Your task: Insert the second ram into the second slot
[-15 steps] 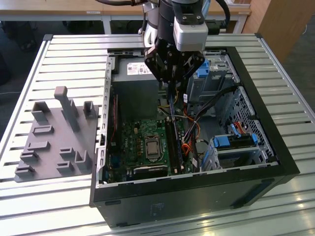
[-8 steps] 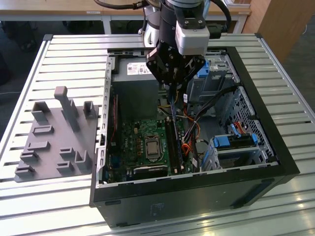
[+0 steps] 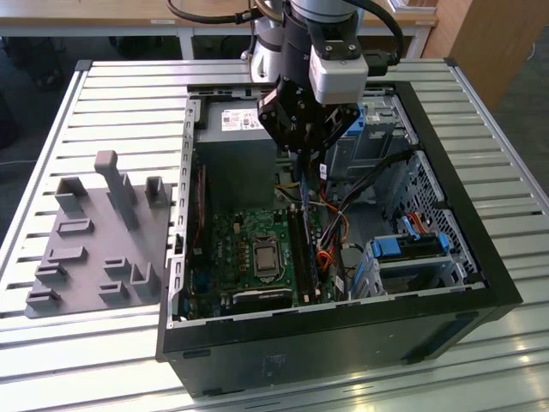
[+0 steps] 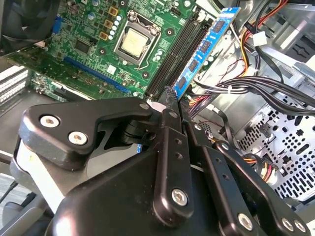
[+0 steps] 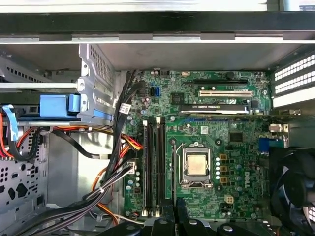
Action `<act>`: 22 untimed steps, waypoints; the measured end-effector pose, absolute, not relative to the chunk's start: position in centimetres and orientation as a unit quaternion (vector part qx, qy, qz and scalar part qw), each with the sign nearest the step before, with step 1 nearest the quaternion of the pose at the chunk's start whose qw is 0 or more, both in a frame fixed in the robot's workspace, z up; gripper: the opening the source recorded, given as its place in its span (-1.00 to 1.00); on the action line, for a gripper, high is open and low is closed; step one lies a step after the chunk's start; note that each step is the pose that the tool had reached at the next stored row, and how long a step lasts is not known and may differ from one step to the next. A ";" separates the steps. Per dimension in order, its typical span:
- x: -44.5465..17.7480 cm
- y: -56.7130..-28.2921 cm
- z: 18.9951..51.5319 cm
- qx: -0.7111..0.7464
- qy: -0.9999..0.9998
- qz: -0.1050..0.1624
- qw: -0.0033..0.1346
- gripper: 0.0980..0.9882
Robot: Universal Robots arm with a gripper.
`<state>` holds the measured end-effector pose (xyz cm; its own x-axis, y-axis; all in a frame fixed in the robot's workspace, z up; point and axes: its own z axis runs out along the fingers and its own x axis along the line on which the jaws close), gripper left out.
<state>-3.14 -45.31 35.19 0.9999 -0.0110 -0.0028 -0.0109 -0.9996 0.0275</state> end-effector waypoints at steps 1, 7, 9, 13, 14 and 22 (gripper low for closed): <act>-3.1 -45.3 35.1 1.000 -0.005 -0.001 0.014 -0.91; -2.9 -45.3 34.7 1.000 -0.005 -0.001 0.014 -0.91; -2.9 -45.3 34.6 1.000 -0.004 -0.001 0.014 -0.91; -2.9 -45.3 34.5 1.000 -0.004 -0.001 0.014 -0.91; -2.9 -45.3 34.4 1.000 -0.004 -0.001 0.014 -0.91; -2.9 -45.3 33.8 1.000 0.002 -0.001 0.014 -0.91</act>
<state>-2.93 -45.32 33.82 1.0000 0.0047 -0.0028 0.0048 -0.9996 0.0275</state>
